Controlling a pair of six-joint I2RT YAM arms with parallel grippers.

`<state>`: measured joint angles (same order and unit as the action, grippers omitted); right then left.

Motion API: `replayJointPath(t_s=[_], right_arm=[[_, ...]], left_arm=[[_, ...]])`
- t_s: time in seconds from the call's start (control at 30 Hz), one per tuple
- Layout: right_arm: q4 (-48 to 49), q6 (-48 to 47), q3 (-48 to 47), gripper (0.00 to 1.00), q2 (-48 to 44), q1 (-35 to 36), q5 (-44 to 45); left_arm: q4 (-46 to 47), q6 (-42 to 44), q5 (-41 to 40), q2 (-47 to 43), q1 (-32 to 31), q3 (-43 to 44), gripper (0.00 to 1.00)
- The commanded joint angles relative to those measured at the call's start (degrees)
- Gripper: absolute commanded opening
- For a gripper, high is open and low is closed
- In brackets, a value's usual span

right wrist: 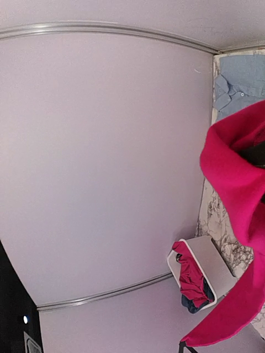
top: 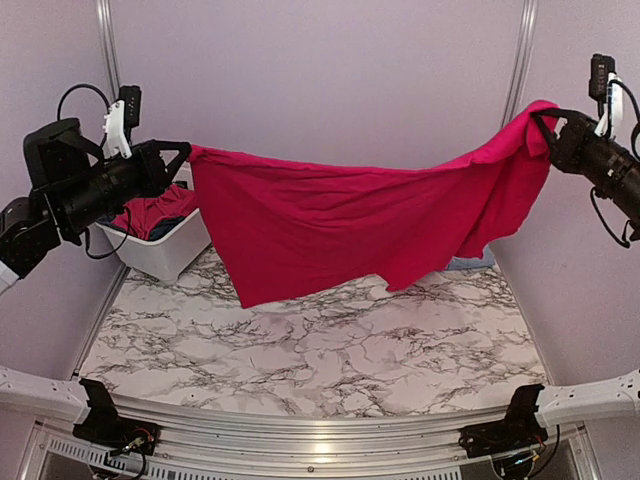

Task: Fold and stack the mixed laundry pile
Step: Flatten out the crumpled T-shirt at the center of the board.

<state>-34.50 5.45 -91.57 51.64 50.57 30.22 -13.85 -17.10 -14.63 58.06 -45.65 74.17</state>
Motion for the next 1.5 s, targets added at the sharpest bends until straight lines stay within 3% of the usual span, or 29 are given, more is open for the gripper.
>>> replayJointPath(t_s=[0.0,0.2,0.33,0.53,0.63,0.7,0.83,0.93,1.13,1.27,1.47], right_arm=[[4.6,-8.7,-5.0,0.00,0.3,0.3,-5.8],[10.1,-15.5,-8.7,0.00,1.3,0.4,-10.4],[12.7,-18.7,-10.7,0.00,3.0,0.4,-11.1],[16.3,-24.6,-8.5,0.00,8.0,0.3,3.4],[18.5,-25.4,-5.3,0.00,10.1,-3.5,7.2],[17.2,-21.8,-4.1,0.00,11.4,-10.9,2.3],[18.2,-14.0,3.2,0.00,15.1,-27.7,-15.2],[19.2,-11.1,5.9,0.00,20.3,-31.1,-18.2],[31.7,-6.3,15.7,0.00,30.0,-40.0,-29.5],[33.6,-5.9,11.7,0.00,39.2,-41.4,-34.5],[30.7,-6.9,3.2,0.00,48.9,-42.6,-35.3]], left_arm=[[2.3,6.2,4.2,-2.3,-2.3,4.6,0.00],[4.5,8.8,7.1,-3.3,-3.4,8.5,0.00],[4.5,11.4,3.4,-1.3,-3.4,11.8,0.00],[1.4,11.4,-11.6,6.4,-1.7,15.1,0.00],[-0.9,4.3,-7.2,10.8,7.1,15.2,0.00],[-0.8,0.8,-2.7,13.5,12.6,14.5,0.00],[0.4,0.8,-1.4,21.4,15.6,14.6,0.00],[3.1,-0.6,1.7,27.2,18.0,12.8,0.00],[11.5,-0.6,5.1,39.7,18.9,10.1,0.00],[15.4,-0.2,7.2,48.1,20.4,13.8,0.00],[15.0,1.2,10.0,58.5,21.8,21.9,0.00]])
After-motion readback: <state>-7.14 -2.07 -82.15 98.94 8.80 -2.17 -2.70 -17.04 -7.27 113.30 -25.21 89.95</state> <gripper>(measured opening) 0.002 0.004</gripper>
